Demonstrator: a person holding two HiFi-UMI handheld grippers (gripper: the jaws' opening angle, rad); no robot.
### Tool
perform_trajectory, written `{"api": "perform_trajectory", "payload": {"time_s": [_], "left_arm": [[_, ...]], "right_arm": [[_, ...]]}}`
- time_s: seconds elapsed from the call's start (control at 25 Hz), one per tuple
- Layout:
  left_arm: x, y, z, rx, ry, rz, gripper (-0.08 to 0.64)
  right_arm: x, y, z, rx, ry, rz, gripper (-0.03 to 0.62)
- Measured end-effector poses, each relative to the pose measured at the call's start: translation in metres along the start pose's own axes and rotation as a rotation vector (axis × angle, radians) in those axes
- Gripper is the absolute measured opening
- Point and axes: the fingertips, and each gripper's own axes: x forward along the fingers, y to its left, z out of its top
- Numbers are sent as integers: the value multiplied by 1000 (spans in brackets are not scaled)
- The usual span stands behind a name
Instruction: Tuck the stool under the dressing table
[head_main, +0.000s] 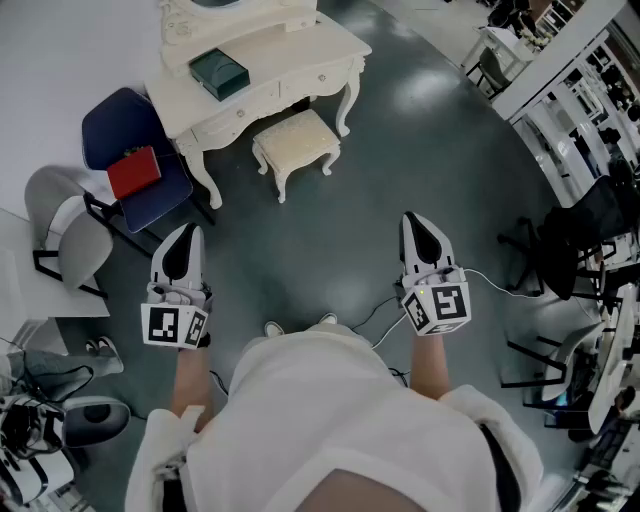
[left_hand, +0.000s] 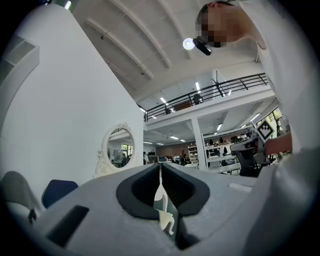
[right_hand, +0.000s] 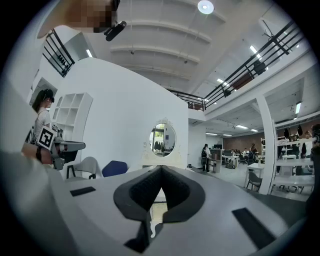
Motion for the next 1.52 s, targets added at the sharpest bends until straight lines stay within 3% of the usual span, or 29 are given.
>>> {"api": "perform_trajectory", "payload": {"time_s": [0.48,0.68,0.8,0.92,1.04,1.12,1.24,1.52], "left_arm": [[-4,-14,-4,-1,13,4,28],[-4,-15,-11,-21,27,13,33],[-1,-16,-15,-32,32,17,130],[5,-20,-16,-27,26,11,238],[13,-23,-16,-14,19,16,376],[19,-25,-18,-4,24,37,458],[27,-31,-21,1,34,50,499],[37,-51,-40,4,81,94,502]], "right_arm": [[-10,2,-5,8,1,35,0],[-16,4,-6,50,-23,95,3],[-18,-6,-11,48,-9,84,99],[-21,-21,-11,44,-12,62,155],[-22,-38,-8,40,-26,48,294],[-22,-50,-11,53,-23,40,440],[-22,-65,-20,67,0,27,454],[-10,-87,-46,71,18,56,454]]}}
